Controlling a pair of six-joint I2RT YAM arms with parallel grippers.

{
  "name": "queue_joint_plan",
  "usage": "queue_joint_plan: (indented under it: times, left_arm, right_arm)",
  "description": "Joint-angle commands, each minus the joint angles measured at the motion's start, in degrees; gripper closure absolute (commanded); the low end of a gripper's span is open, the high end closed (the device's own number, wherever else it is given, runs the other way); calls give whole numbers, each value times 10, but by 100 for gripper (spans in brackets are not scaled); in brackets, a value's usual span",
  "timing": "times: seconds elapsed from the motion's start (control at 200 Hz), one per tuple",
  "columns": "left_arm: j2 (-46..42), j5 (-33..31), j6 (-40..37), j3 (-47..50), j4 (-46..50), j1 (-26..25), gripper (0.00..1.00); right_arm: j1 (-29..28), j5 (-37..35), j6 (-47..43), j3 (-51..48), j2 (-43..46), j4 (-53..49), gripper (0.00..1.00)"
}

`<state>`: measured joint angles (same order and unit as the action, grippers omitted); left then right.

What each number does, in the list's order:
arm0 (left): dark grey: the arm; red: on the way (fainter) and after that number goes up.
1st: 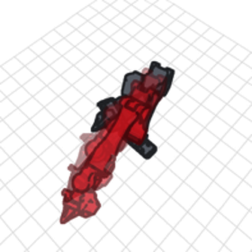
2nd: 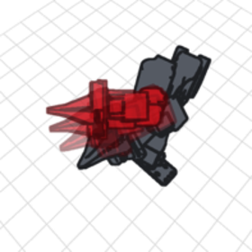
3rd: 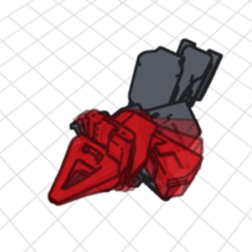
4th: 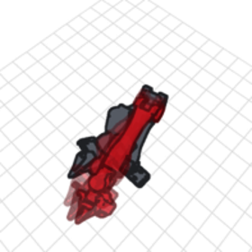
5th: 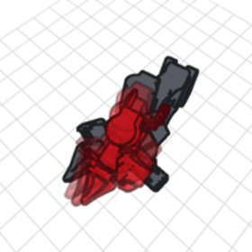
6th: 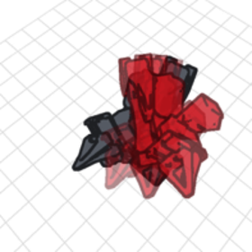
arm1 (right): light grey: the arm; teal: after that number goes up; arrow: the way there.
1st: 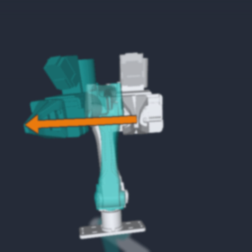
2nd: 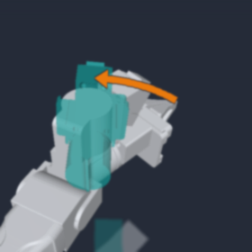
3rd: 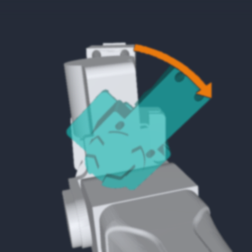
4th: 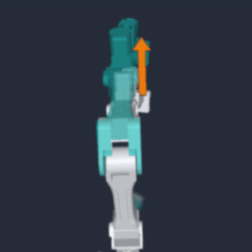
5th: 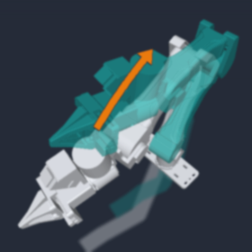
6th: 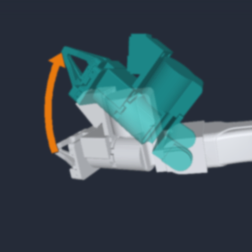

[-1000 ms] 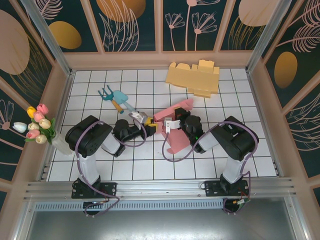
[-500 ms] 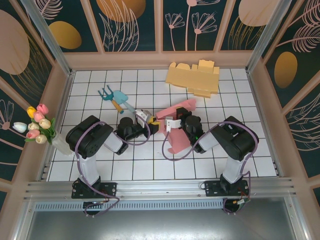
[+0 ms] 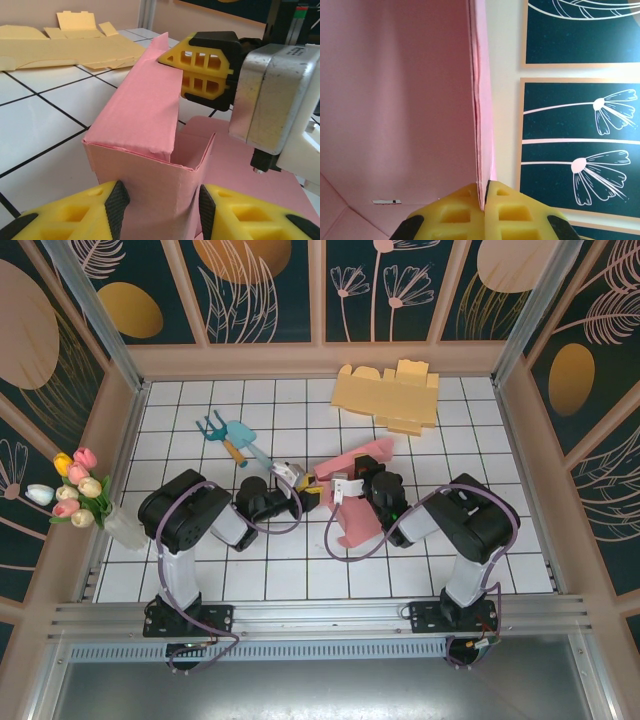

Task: Fold the paper box

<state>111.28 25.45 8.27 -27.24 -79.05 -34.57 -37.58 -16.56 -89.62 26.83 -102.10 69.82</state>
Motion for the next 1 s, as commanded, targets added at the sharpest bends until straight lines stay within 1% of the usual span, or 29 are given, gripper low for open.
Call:
queue_joint_plan:
  times: [0.0, 0.08, 0.165, 0.24, 0.46, 0.631, 0.701, 0.856, 0.996]
  left_arm:
    - [34, 103, -4, 20, 90, -35, 54]
    - [35, 94, -5, 20, 99, -37, 53]
    - [35, 65, -3, 22, 112, -37, 53]
    - [39, 51, -2, 24, 113, -37, 53]
    - [56, 38, 42, 16, 68, -40, 51]
    - [56, -5, 64, 9, 61, -45, 52]
    - [46, -12, 64, 21, 52, -45, 52]
    - [12, -1, 57, 71, 18, -45, 51]
    - [-9, -29, 45, 108, 10, -45, 49]
  right_arm:
    - [-24, 61, 16, -15, -7, -79, 100]
    - [-24, 61, 16, -14, -7, -80, 100]
    - [-24, 61, 17, -15, -7, -80, 100]
    - [-23, 60, 18, -16, -8, -80, 100]
    - [-24, 60, 18, -16, -11, -78, 100]
    - [-25, 60, 18, -19, -9, -77, 100]
    - [-24, 60, 19, -20, -9, -77, 100]
    - [-25, 61, 20, -23, -8, -72, 100]
    - [-26, 60, 22, -23, -3, -71, 100]
